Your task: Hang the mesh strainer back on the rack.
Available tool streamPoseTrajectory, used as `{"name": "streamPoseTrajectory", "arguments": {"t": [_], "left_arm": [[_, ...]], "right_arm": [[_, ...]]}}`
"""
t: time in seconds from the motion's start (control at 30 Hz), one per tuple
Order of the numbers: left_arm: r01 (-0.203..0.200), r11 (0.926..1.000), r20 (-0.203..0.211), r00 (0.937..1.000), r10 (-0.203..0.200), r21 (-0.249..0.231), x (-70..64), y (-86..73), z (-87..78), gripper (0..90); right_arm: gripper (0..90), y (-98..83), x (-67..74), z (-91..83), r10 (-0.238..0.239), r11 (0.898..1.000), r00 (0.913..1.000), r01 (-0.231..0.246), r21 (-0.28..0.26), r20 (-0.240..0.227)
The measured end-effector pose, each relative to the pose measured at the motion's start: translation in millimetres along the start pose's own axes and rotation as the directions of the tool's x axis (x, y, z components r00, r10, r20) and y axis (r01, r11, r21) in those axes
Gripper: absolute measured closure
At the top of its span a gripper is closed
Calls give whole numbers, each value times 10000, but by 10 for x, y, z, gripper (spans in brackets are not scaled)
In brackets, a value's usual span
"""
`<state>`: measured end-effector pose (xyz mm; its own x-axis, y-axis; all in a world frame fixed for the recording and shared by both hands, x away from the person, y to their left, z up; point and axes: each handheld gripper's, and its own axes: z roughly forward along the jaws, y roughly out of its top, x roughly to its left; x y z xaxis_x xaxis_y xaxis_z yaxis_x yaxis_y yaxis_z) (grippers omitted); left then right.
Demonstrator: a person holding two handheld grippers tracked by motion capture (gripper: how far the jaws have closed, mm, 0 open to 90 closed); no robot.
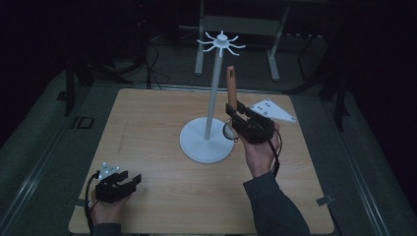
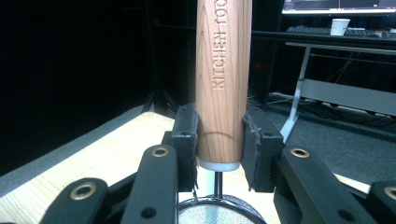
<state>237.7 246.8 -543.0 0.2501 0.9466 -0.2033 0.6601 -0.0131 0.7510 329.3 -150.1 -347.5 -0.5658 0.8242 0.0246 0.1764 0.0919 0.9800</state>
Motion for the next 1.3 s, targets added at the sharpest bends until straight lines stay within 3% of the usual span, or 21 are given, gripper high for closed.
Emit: {"name": "streamPoseTrajectory", "arguments": {"t": [0.67,1.3], "left_arm": [[20,10000,-1,10000,-20,2,5,1,0,431],[3,10000,20,10000,-3,30,0,7,5,431]], "right_arm": [[690,136,-112,-53,551,9971,9984,-557,-517,-121],[691,265,-165,-50,700,9925,9971,-728,-980,-312]]}}
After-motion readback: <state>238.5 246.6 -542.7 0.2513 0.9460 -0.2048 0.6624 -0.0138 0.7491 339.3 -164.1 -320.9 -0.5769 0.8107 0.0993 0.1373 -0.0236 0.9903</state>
